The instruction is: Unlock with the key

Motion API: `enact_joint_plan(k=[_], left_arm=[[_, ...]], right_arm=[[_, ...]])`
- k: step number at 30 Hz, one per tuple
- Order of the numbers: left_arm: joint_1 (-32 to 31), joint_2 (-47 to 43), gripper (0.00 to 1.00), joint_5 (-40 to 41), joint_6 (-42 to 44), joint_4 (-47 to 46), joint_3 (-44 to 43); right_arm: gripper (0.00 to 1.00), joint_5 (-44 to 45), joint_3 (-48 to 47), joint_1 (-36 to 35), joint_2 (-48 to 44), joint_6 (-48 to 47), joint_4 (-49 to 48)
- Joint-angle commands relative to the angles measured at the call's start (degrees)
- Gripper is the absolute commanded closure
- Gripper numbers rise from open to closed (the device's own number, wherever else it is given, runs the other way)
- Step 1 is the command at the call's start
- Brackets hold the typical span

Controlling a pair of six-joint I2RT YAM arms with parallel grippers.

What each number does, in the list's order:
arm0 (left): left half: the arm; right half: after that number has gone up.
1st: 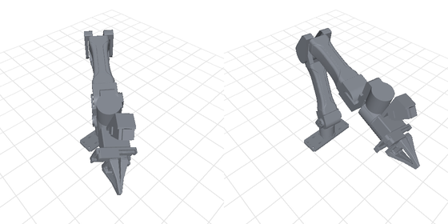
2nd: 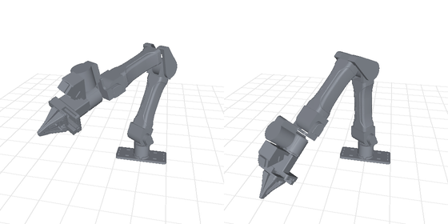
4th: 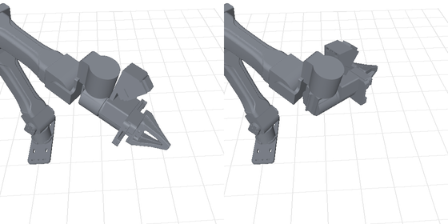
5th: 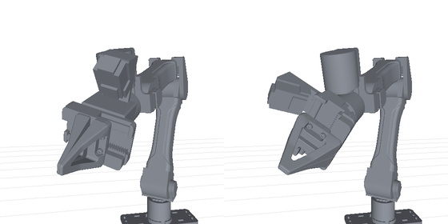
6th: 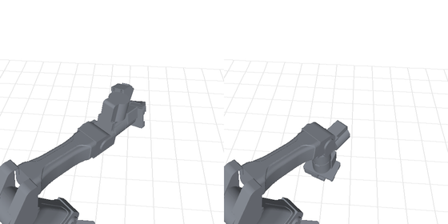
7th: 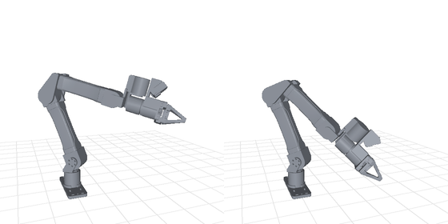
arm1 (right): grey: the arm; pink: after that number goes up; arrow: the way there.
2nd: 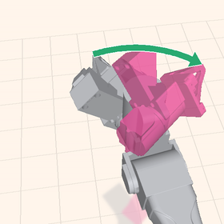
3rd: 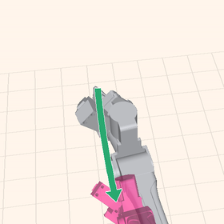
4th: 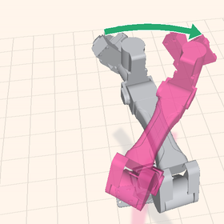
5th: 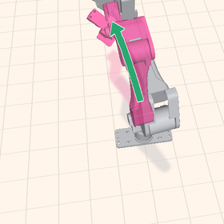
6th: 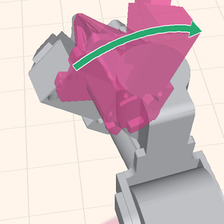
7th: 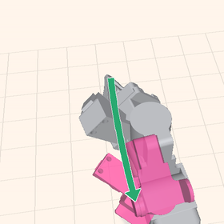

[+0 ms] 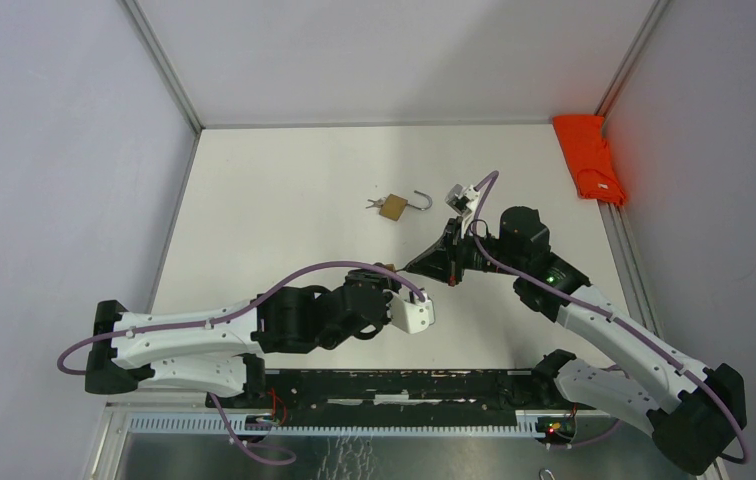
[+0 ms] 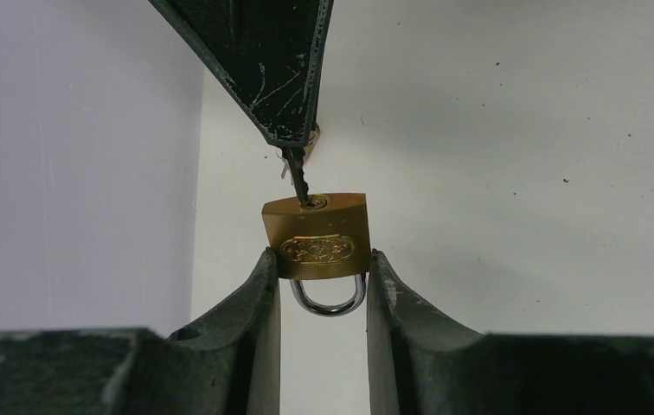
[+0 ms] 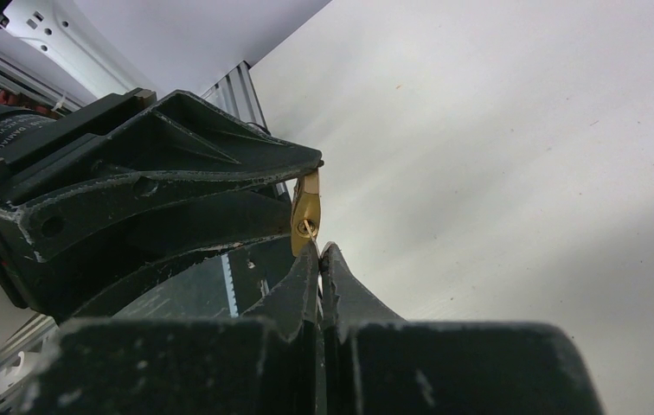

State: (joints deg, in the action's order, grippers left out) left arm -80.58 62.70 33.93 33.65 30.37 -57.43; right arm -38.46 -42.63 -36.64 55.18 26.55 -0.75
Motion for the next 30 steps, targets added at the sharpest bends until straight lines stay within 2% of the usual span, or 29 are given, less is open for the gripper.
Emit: enact_joint_plan(k=[1, 30], left_arm=[[0.20, -0.45, 0.98, -0.23, -1.57, -1.82, -2.60], [0.19, -0.13, 0.98, -0.54, -1.62, -1.80, -2.91]], right_arm=[[1.00, 0.97, -0.05, -0.27, -0.57, -0.33, -1.37], [1.00, 0.92, -1.05, -2.50, 0.83, 0.40, -2.85]])
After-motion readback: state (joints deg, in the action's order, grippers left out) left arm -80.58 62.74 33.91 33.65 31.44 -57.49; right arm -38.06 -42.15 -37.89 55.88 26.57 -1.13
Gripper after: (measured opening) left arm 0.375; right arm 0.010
